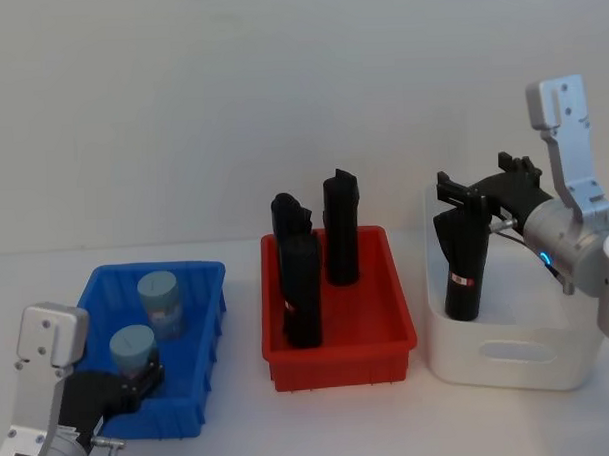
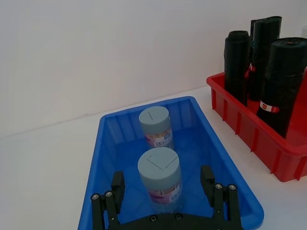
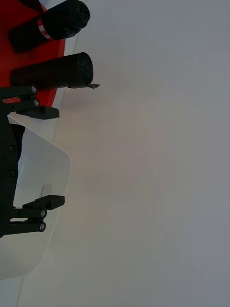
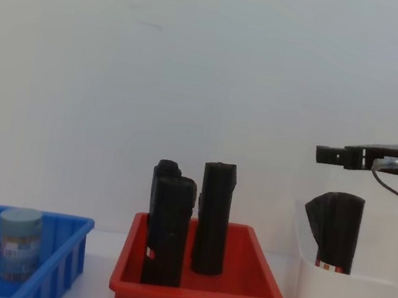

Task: Pick the cotton swabs from the blue box and place them into the white box.

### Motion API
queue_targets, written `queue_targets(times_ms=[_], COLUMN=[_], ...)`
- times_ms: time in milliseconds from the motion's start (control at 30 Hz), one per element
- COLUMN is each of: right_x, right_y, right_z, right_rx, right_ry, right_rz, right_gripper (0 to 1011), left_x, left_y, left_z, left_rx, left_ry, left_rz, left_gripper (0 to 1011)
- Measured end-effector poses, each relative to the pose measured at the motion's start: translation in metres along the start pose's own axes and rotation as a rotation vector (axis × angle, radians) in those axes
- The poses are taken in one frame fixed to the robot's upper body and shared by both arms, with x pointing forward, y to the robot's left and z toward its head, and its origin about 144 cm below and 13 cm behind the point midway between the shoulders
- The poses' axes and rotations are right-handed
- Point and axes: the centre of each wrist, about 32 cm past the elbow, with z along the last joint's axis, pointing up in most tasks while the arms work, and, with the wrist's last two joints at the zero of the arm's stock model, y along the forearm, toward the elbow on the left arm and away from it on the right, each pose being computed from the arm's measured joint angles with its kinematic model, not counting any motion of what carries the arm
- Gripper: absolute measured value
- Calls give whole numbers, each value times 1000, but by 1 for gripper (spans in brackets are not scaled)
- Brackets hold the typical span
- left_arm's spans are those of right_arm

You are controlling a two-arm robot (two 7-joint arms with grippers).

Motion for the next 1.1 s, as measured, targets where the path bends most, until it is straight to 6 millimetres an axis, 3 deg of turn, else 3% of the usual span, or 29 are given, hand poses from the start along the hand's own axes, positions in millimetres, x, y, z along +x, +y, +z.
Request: queue_targets(times_ms=[300, 1100], right_x=[0, 0], right_y=[0, 0], right_z=[0, 0], right_rx=[0, 0], right_ry=[0, 0], right_rz=[0, 0], right_gripper=[1001, 1001], left_x=[7, 19], left_y=[-11, -44], left_z=[-7, -4], left_rx=[6, 36], left_ry=[19, 6], left_rz=[-4, -68], left_gripper=[1000, 1000])
